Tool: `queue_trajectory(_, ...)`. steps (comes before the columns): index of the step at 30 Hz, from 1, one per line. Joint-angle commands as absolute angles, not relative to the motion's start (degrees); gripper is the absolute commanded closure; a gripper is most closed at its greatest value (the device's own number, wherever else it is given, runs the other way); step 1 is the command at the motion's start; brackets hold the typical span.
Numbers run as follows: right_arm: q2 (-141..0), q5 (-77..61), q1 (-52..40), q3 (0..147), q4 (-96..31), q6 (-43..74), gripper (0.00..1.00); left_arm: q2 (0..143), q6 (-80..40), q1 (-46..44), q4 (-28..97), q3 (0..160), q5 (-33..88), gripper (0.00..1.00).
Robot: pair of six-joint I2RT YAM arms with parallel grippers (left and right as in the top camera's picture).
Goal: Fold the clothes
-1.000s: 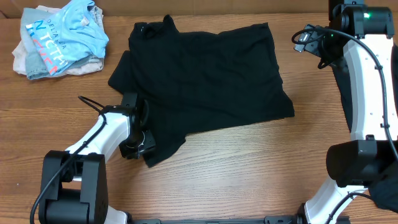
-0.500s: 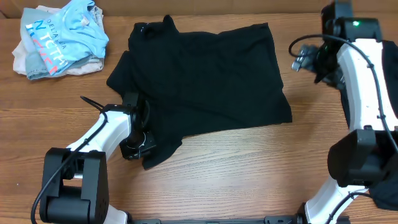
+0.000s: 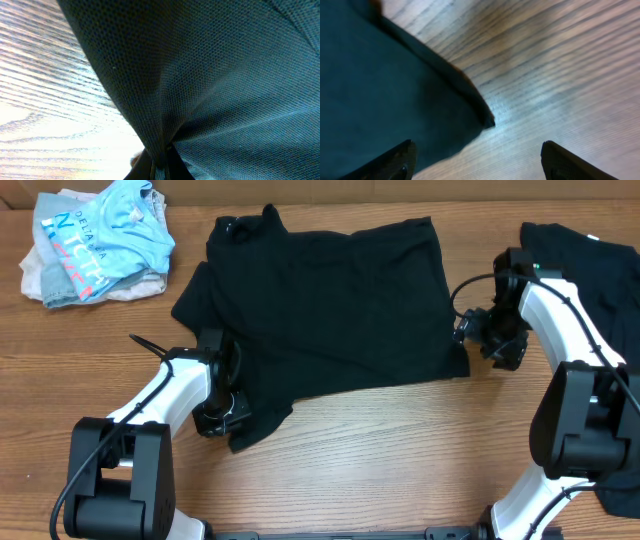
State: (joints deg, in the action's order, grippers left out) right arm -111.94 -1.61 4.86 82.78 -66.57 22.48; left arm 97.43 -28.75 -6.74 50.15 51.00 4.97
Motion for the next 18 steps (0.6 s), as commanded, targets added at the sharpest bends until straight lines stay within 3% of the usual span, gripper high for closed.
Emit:
queue_trajectory(1,-111.6,-4.3,5.1,78.5,-64.8,22.7,0.17,99.4,-28.5,-6.7,50.8,50.1,2.4,0.94)
queue_trajectory(11,-111.6,-7.8,5.1,71.2,-57.2,22.7,0.38,99.4,-28.3,-6.7,51.0,50.1,2.4,0.94)
queue_trajectory(18,-111.6,-7.6,5.1,71.2,-54.7,22.7,0.69,99.4,-27.7,-6.7,51.1,50.1,2.4,0.93)
